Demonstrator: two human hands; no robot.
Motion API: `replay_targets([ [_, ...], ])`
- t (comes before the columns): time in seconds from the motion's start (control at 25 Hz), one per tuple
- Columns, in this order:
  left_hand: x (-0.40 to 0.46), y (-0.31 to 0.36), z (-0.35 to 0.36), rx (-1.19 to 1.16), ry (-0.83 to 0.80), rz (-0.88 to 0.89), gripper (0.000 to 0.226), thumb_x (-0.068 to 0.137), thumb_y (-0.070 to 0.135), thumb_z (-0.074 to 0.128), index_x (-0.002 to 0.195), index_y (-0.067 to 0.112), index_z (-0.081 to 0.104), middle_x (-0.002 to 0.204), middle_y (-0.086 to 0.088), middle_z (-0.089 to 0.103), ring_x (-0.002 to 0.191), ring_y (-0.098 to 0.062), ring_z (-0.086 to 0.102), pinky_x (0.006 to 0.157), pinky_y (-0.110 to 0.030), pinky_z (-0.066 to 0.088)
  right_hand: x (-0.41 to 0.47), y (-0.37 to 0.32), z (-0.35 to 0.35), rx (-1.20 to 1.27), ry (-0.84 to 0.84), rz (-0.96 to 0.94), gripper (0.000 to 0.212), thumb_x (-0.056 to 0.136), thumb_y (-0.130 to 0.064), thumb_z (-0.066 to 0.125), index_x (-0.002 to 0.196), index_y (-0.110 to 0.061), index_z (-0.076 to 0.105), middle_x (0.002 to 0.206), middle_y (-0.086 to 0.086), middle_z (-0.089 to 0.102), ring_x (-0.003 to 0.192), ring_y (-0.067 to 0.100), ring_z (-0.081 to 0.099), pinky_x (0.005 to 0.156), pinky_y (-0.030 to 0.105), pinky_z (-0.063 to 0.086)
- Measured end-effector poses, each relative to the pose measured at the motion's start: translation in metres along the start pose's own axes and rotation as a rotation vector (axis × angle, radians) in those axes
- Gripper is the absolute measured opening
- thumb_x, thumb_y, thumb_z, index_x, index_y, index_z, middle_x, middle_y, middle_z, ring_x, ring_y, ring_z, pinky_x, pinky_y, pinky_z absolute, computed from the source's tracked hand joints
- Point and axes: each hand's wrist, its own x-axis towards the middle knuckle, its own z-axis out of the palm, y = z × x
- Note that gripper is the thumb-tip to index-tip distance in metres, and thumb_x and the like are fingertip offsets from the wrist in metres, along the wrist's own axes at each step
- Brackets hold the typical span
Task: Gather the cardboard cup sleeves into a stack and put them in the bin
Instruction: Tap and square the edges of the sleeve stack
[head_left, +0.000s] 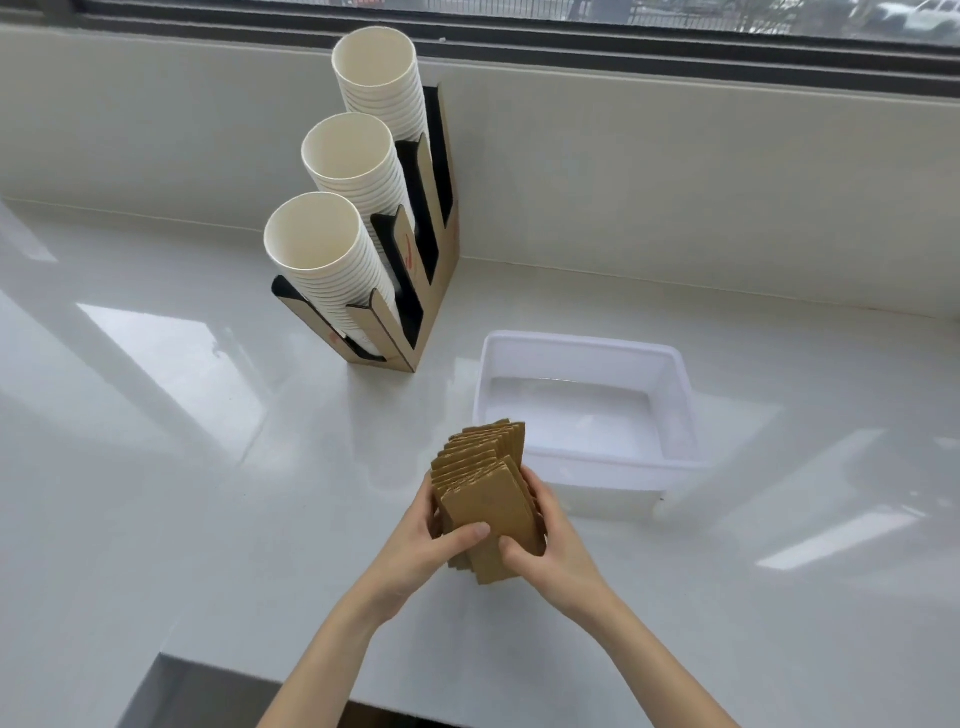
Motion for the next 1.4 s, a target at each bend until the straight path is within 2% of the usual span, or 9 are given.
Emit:
replay_targets([
  [0.12,0.006,0.001,0.011,0.056,-0.061,0.014,0.067,0.066,0.023,0.071,0.123,0.039,0.04,0.112,0.014,0.062,0.103,-0.007,0.06,0.071,-0.017,0.052,-0.012,0.003,-0.012,-0.03,0.067,-0.026,0.072,0.07,-0.02,0.059,0.128,-0.044,0.024,0.125,-0.017,0.048,0.106,-0.016,0.049,0.079,0.003,0.045],
  [0.28,0.013,0.009,0.026,0.182,-0.159,0.047,0.081,0.069,0.021,0.071,0.136,0.036,0.026,0.12,0.025,0.057,0.117,0.002,0.051,0.093,-0.011,0.045,-0.024,0.006,-0.023,-0.042,0.163,-0.062,0.074,0.069,-0.028,0.066,0.127,-0.047,0.025,0.129,-0.014,0.05,0.109,-0.014,0.049,0.082,0.0,0.04],
  [0.48,0.018,0.01,0.046,0.209,-0.289,0.043,0.088,0.079,-0.012,0.056,0.139,0.023,0.002,0.119,0.023,0.043,0.1,0.027,0.047,0.078,0.002,0.04,-0.032,0.011,-0.025,-0.026,0.211,-0.048,0.069,0.065,-0.029,0.067,0.119,-0.049,0.028,0.127,-0.014,0.046,0.108,-0.022,0.045,0.085,-0.004,0.035],
  [0.6,0.02,0.0,0.043,0.241,-0.325,0.011,0.088,0.077,-0.01,0.061,0.135,0.028,0.007,0.121,0.019,0.046,0.103,0.023,0.049,0.08,-0.001,0.041,-0.03,0.014,-0.022,-0.048,0.192,-0.034,0.068,0.066,-0.016,0.061,0.119,-0.041,0.027,0.128,0.001,0.04,0.106,-0.029,0.039,0.084,-0.007,0.031],
  [0.76,0.017,-0.002,0.043,0.264,-0.304,0.02,0.079,0.069,0.004,0.063,0.128,0.032,0.019,0.121,0.018,0.047,0.107,0.019,0.048,0.083,-0.003,0.042,-0.022,0.02,-0.01,-0.068,0.161,-0.034,0.082,0.061,-0.024,0.057,0.133,-0.031,0.02,0.135,0.004,0.034,0.114,-0.022,0.035,0.092,-0.002,0.034],
  [0.88,0.015,-0.004,0.041,0.245,-0.289,0.007,0.089,0.067,0.008,0.065,0.135,0.029,0.011,0.124,0.017,0.045,0.108,0.021,0.046,0.083,-0.003,0.042,-0.019,0.025,-0.007,-0.068,0.158,-0.022,0.094,0.061,-0.026,0.061,0.141,-0.022,0.012,0.138,0.002,0.03,0.118,-0.019,0.035,0.098,0.003,0.035],
  [1.04,0.018,-0.005,0.036,0.229,-0.306,-0.045,0.106,0.077,-0.004,0.064,0.14,0.027,-0.015,0.124,0.023,0.04,0.099,0.031,0.044,0.078,0.002,0.041,-0.022,0.025,-0.013,-0.078,0.143,-0.027,0.088,0.058,-0.038,0.057,0.136,-0.025,0.018,0.134,0.004,0.034,0.109,-0.028,0.034,0.089,-0.005,0.033],
  [1.24,0.02,-0.003,0.03,0.219,-0.247,-0.038,0.1,0.077,-0.004,0.063,0.131,0.043,-0.007,0.116,0.02,0.047,0.091,0.025,0.053,0.071,-0.002,0.045,-0.02,0.025,-0.018,-0.125,0.138,-0.003,0.077,0.068,-0.017,0.062,0.129,-0.038,0.02,0.134,0.003,0.036,0.109,-0.023,0.038,0.086,-0.004,0.036],
  [1.4,0.019,0.001,0.033,0.268,-0.207,-0.002,0.097,0.077,0.0,0.065,0.132,0.044,-0.002,0.113,0.021,0.049,0.091,0.022,0.054,0.073,-0.002,0.046,-0.019,0.025,-0.015,-0.175,0.124,-0.03,0.081,0.073,-0.009,0.064,0.139,-0.024,0.02,0.134,0.002,0.031,0.105,-0.033,0.03,0.095,0.002,0.036],
])
